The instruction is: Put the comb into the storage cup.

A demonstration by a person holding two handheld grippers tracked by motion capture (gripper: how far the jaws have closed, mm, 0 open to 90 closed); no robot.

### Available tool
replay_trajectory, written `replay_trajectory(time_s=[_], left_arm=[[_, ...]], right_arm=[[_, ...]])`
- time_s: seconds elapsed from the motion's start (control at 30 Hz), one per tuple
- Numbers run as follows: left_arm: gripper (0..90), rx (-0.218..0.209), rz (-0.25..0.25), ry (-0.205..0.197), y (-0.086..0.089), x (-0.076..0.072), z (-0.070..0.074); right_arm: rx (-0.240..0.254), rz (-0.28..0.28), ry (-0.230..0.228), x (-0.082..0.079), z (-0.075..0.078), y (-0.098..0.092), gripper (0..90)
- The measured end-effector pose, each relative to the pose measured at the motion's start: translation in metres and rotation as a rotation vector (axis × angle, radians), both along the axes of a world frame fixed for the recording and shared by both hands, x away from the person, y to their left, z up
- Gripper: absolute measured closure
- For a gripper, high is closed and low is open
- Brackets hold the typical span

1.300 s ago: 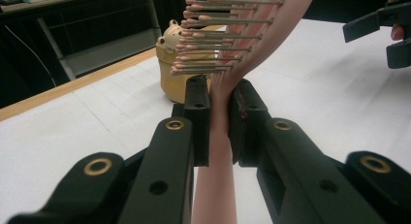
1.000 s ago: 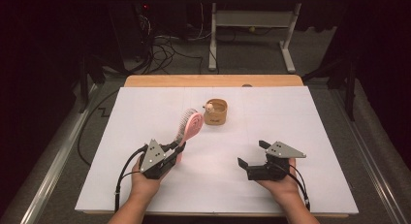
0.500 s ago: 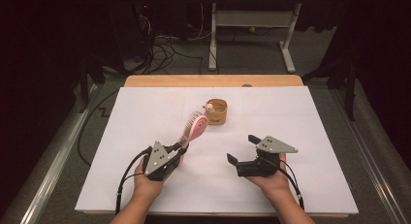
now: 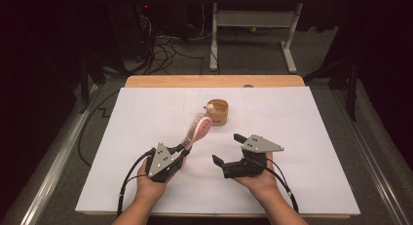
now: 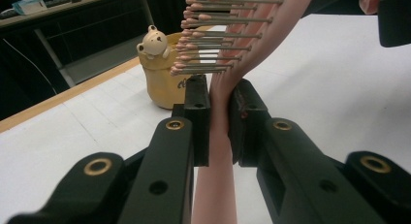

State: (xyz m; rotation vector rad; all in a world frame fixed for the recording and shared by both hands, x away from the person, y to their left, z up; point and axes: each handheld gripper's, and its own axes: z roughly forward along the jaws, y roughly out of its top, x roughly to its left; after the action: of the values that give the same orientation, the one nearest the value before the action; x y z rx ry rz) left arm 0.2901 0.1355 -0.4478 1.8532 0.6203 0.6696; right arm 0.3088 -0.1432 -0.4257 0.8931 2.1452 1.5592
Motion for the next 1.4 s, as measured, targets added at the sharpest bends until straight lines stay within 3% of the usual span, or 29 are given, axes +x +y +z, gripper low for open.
replay_trajectory(time_s=[0.73, 1.4], left_arm=[[80.5, 0.007, -0.013, -0.010, -0.006, -0.003, 0.000], [80.5, 0.019, -0.022, -0.014, -0.011, -0.004, -0.001]], right_arm=[[0.048, 0.070, -0.012, -0.003, 0.020, 0.036, 0.4], [0.087, 0.064, -0.016, 0.000, 0.032, 0.047, 0.3]])
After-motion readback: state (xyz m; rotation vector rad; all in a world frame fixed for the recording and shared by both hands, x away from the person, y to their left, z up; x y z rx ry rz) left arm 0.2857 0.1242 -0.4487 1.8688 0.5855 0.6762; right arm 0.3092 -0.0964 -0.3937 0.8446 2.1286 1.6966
